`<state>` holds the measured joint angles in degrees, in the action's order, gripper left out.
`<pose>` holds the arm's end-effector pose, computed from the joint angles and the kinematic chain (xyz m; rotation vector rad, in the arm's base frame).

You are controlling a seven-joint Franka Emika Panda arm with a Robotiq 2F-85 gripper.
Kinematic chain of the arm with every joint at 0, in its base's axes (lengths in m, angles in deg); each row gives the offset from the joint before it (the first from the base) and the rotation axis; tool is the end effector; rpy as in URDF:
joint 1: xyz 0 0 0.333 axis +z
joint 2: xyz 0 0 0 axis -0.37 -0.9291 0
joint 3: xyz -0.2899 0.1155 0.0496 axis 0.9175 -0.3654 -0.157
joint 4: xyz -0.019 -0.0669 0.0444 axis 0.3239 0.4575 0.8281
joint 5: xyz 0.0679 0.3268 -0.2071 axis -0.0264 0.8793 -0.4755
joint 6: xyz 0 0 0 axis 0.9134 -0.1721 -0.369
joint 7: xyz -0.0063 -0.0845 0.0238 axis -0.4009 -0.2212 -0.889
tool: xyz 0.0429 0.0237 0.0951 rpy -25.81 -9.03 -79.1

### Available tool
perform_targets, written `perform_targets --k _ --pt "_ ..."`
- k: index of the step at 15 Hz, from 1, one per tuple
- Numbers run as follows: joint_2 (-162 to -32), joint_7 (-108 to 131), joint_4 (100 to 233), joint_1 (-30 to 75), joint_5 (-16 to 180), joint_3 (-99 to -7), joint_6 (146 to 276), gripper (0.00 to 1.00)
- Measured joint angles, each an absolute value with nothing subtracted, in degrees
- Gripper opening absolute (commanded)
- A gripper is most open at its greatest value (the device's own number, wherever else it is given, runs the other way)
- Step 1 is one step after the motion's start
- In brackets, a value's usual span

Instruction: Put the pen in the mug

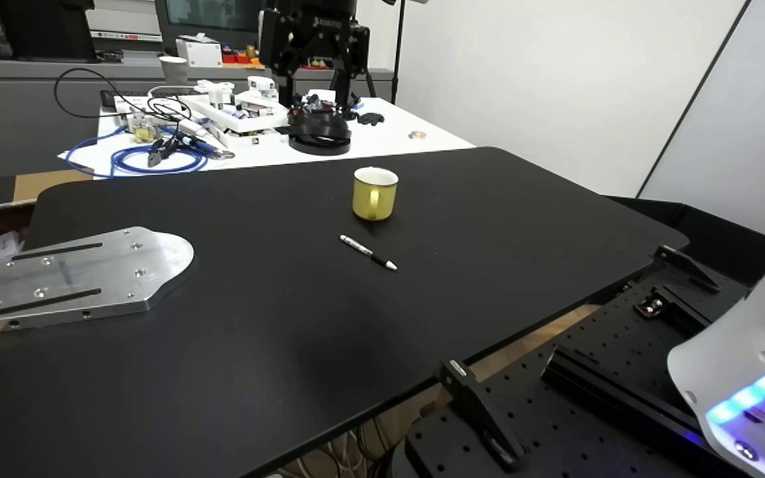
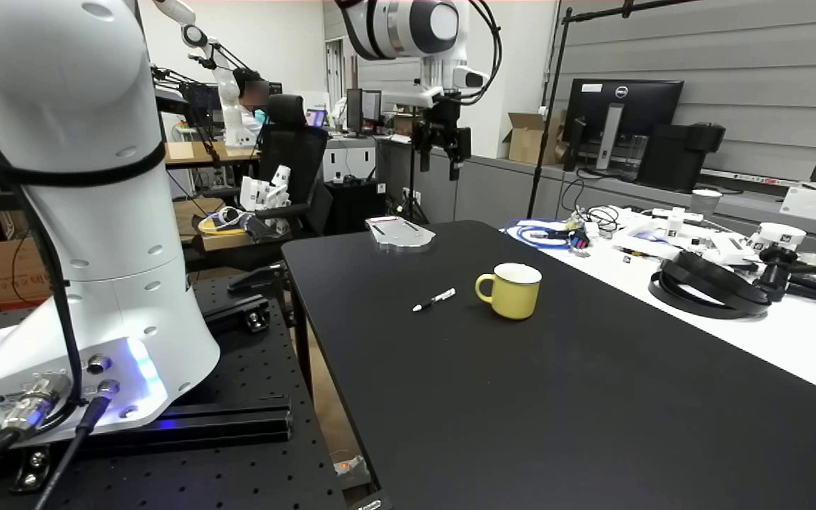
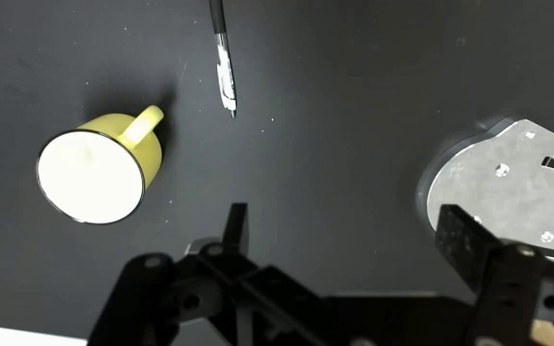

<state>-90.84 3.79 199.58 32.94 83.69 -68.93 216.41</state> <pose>0.5170 0.2200 0.3192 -3.0758 -0.3064 -0.1262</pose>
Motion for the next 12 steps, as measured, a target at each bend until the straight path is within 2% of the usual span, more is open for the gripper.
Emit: perform_targets --k 12 --pt "-97.2 3.8 201.0 32.9 83.8 -65.1 216.4 1.00"
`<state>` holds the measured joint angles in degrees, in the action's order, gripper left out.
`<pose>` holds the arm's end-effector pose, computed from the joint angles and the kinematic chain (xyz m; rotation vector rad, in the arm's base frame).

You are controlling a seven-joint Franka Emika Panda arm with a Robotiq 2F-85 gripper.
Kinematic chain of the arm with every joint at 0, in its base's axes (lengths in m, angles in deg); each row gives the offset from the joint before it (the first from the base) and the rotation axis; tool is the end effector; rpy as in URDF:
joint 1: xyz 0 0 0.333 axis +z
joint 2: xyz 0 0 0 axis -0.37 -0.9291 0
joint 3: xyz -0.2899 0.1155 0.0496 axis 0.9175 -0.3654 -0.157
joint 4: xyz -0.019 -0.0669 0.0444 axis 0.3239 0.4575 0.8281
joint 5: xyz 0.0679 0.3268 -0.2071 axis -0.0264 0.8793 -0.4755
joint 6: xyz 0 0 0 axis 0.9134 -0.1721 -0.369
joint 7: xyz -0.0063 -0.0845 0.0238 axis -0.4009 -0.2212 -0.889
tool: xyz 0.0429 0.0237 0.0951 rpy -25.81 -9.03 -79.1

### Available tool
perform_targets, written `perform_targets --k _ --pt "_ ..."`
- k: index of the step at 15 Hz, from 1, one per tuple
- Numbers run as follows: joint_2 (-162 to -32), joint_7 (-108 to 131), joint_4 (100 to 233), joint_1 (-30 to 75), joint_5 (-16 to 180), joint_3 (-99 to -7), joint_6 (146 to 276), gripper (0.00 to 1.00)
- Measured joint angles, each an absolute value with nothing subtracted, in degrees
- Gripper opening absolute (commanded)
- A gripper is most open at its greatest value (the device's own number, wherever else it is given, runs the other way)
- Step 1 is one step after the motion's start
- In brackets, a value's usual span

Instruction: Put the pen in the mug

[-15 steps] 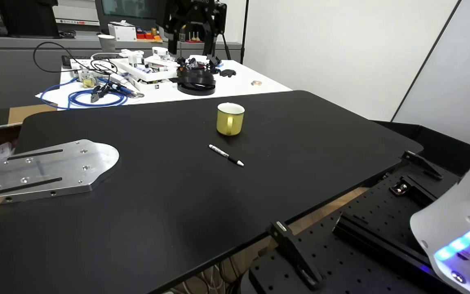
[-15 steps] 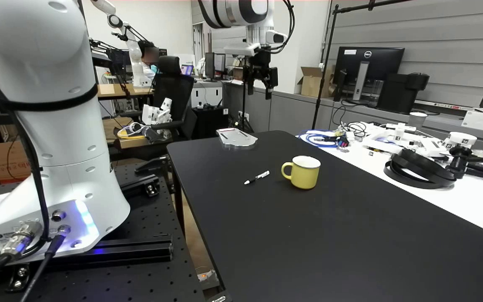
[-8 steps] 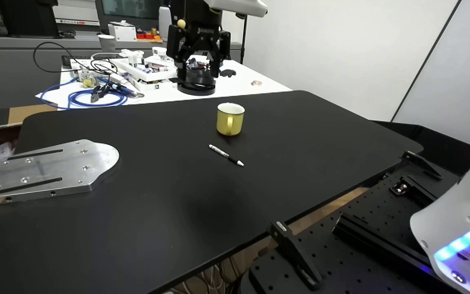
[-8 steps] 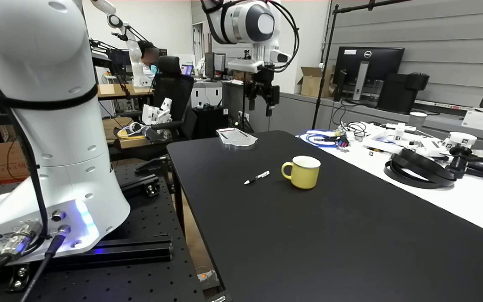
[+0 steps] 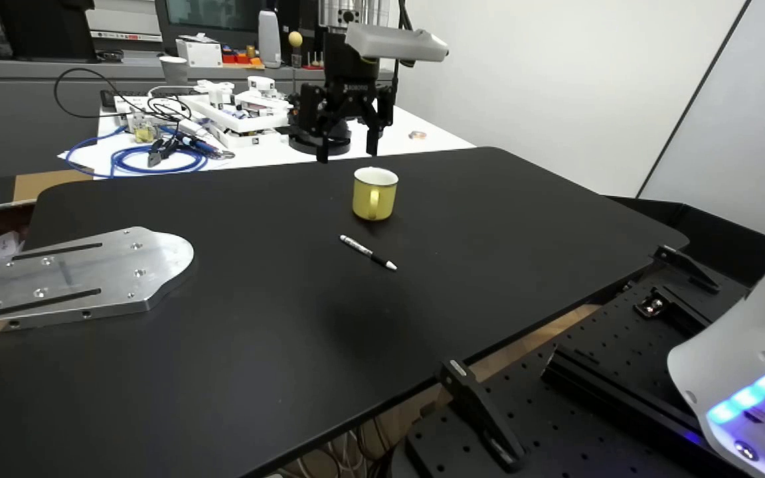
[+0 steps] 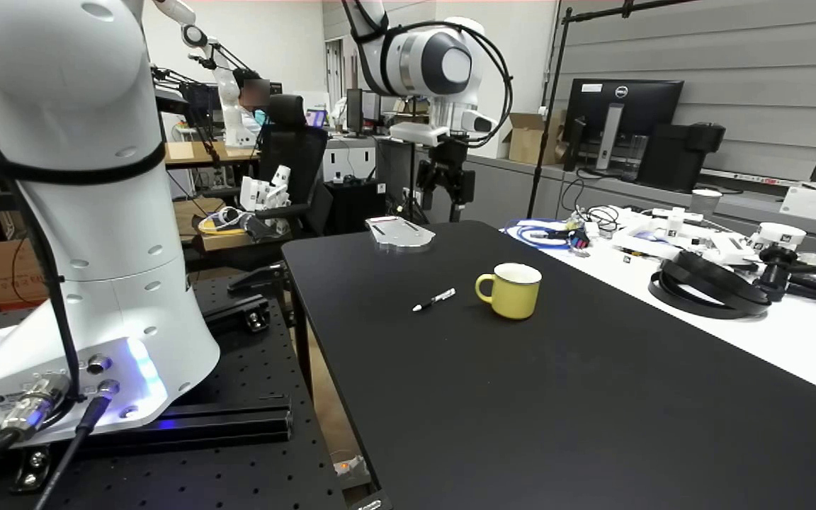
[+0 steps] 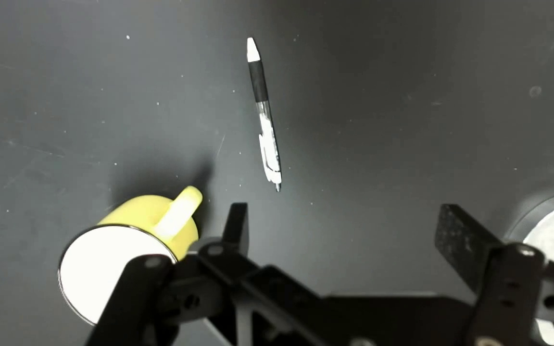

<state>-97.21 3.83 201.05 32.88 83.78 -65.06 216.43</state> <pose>0.5168 0.1808 0.2466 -3.1203 -0.2036 0.0793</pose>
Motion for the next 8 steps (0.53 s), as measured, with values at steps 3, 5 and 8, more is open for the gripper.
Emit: perform_targets --k 3,5,8 --pt "-97.8 3.9 202.5 32.7 83.8 -64.0 217.3 1.00" --pt "-98.1 3.9 203.8 32.5 83.8 -63.2 218.8 1.00" --pt "-98.5 3.9 205.6 32.4 83.8 -62.3 221.5 1.00"
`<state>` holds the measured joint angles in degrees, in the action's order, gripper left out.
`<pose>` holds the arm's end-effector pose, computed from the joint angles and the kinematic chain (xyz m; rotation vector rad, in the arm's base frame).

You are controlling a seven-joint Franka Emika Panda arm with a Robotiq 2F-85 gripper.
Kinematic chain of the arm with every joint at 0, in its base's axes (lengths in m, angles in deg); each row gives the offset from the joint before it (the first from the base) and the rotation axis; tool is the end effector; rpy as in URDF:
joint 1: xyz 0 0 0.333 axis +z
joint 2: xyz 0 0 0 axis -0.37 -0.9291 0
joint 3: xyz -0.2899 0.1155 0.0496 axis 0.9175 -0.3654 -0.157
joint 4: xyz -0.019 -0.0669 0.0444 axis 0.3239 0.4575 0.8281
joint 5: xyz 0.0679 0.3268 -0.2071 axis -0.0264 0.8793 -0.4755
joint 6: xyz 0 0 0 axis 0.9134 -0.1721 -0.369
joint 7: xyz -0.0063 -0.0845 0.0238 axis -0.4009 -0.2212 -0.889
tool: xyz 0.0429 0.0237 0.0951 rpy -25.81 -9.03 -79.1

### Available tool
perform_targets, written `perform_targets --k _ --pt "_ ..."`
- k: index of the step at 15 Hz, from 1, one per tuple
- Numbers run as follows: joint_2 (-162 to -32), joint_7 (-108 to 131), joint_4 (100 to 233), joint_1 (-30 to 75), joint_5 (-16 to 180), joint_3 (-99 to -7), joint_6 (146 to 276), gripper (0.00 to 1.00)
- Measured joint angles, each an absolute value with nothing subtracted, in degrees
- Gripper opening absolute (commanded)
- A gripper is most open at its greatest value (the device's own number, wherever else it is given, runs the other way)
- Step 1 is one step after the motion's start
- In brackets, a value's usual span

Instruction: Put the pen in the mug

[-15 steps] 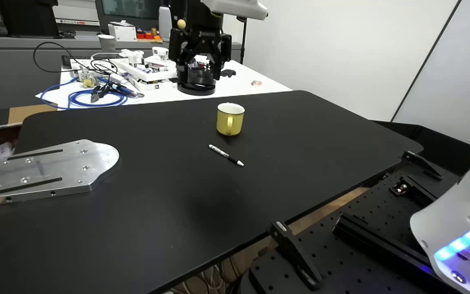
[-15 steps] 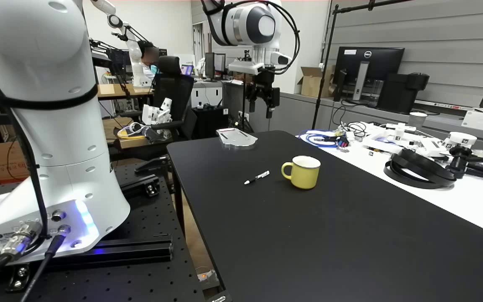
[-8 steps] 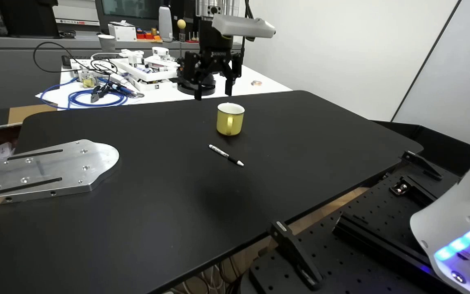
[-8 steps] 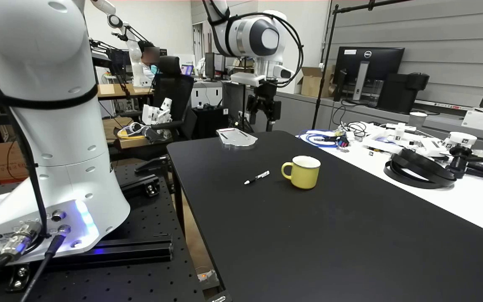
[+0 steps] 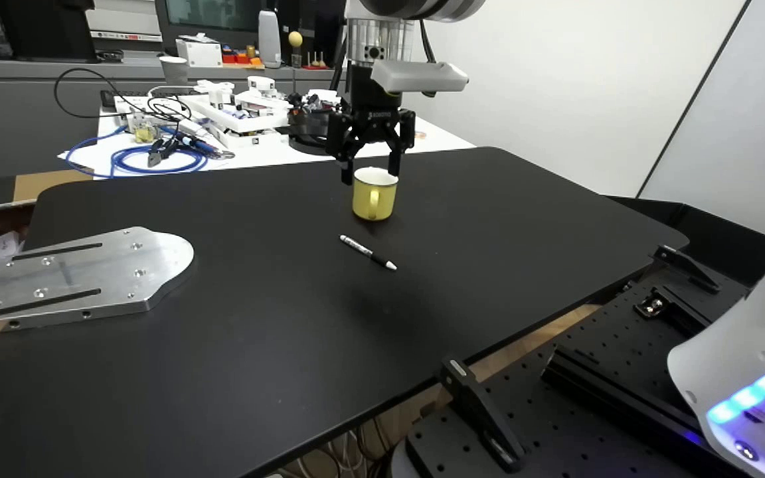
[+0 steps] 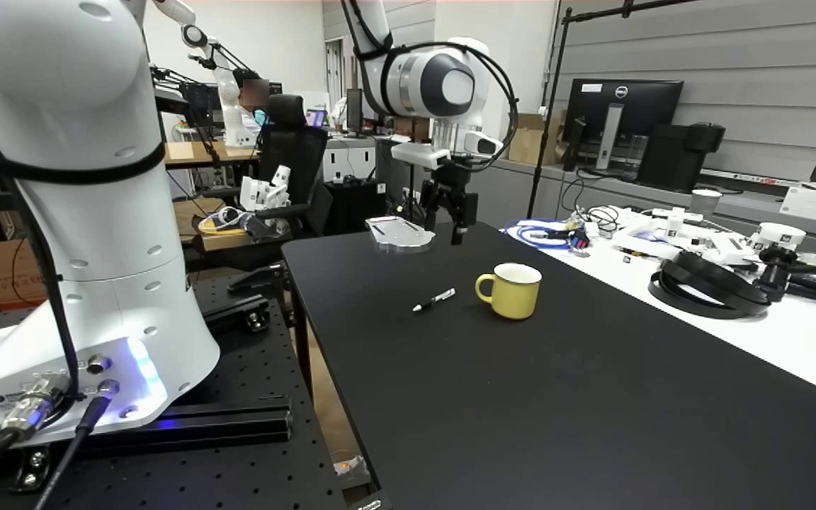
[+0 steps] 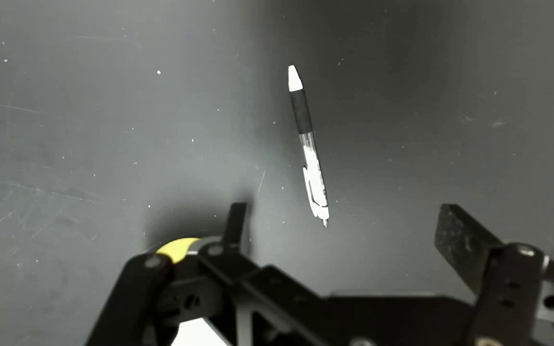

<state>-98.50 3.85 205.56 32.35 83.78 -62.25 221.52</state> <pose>0.5044 0.1451 0.2122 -3.1360 -0.1173 0.0963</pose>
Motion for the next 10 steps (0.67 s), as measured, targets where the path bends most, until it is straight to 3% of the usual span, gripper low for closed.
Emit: perform_targets --k 10 --pt "-98.7 3.9 206.4 32.2 83.8 -61.9 221.8 1.00"
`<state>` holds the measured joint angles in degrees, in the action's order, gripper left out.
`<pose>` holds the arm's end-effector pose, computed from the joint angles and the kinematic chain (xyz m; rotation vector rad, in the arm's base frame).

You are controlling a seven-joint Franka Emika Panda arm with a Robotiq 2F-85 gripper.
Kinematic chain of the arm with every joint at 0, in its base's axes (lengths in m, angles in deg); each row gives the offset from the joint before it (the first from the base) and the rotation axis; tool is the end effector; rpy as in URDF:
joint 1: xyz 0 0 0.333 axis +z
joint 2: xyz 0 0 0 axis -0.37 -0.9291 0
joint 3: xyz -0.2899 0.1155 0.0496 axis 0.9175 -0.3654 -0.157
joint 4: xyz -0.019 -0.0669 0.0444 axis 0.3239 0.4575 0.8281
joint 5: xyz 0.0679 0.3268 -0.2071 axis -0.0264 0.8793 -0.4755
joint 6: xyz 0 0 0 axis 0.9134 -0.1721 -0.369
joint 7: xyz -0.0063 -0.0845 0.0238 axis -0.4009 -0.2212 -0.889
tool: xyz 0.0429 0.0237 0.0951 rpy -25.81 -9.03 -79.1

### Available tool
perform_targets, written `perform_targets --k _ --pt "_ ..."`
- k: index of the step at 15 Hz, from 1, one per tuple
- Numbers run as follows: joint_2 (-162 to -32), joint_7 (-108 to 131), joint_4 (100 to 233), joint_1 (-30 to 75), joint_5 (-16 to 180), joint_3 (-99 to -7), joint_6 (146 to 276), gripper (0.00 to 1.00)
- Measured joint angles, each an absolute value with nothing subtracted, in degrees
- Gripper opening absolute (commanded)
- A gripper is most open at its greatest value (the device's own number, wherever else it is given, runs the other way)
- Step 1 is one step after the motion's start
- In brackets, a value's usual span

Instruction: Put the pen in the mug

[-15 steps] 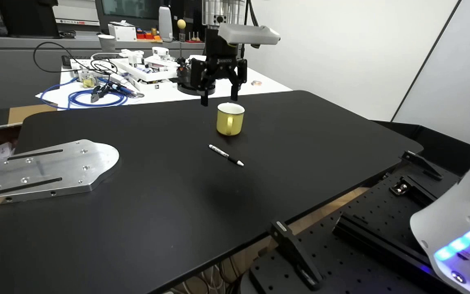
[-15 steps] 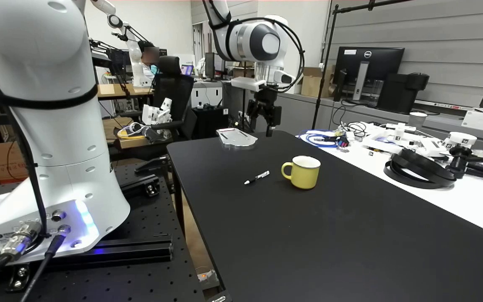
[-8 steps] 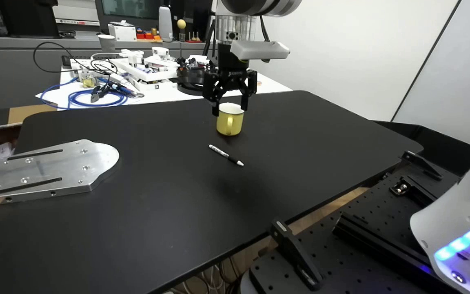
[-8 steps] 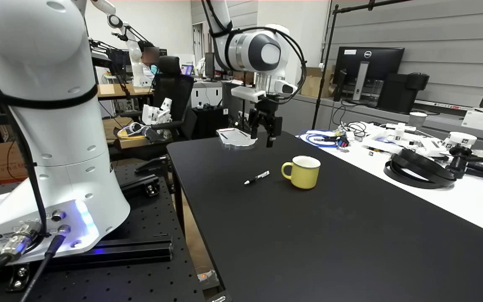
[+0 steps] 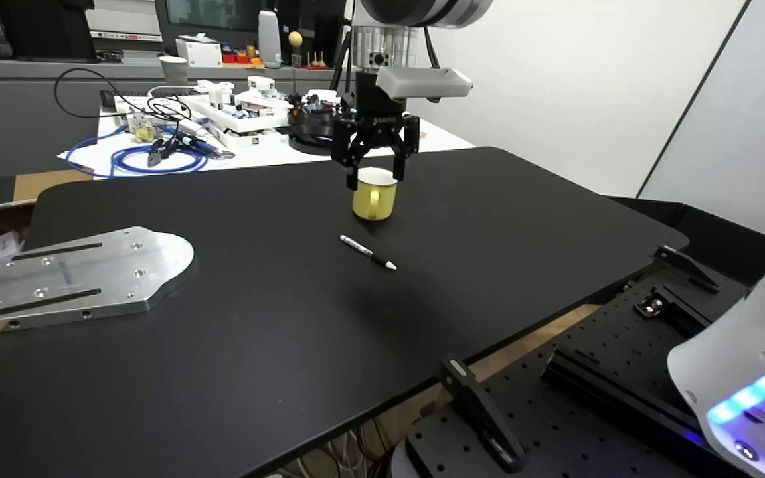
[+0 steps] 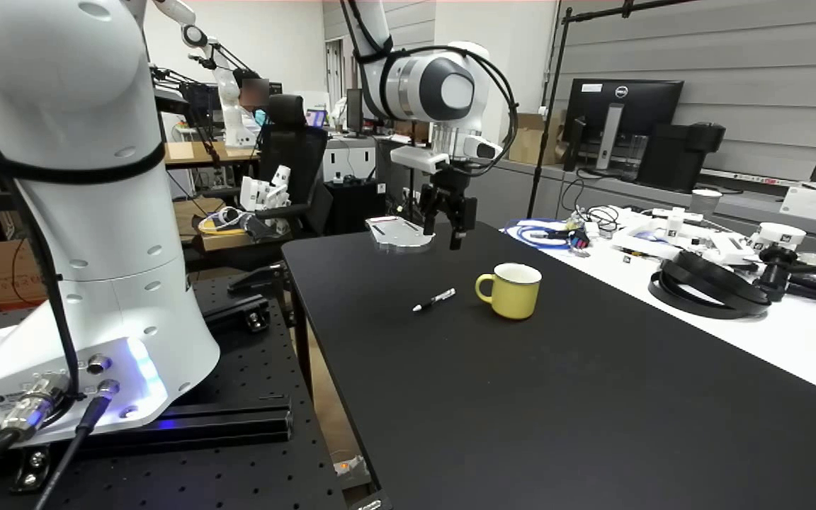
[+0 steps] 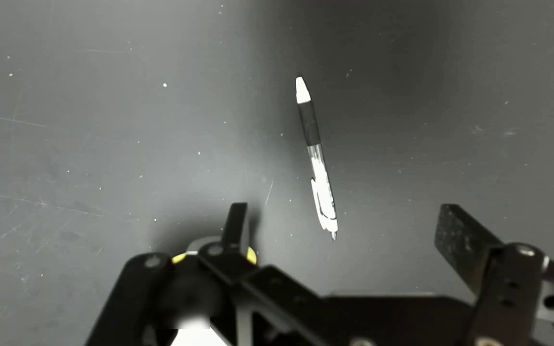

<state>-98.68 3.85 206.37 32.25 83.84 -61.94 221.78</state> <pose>0.5000 0.1401 0.2060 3.1362 0.1053 -0.1157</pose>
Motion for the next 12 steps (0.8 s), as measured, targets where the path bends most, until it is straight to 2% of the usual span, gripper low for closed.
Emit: perform_targets --k 6,12 --pt "-99.3 4.0 206.4 32.4 83.5 -61.9 222.2 1.00" --pt "-105.0 4.0 206.8 33.2 81.7 -61.4 228.9 1.00"
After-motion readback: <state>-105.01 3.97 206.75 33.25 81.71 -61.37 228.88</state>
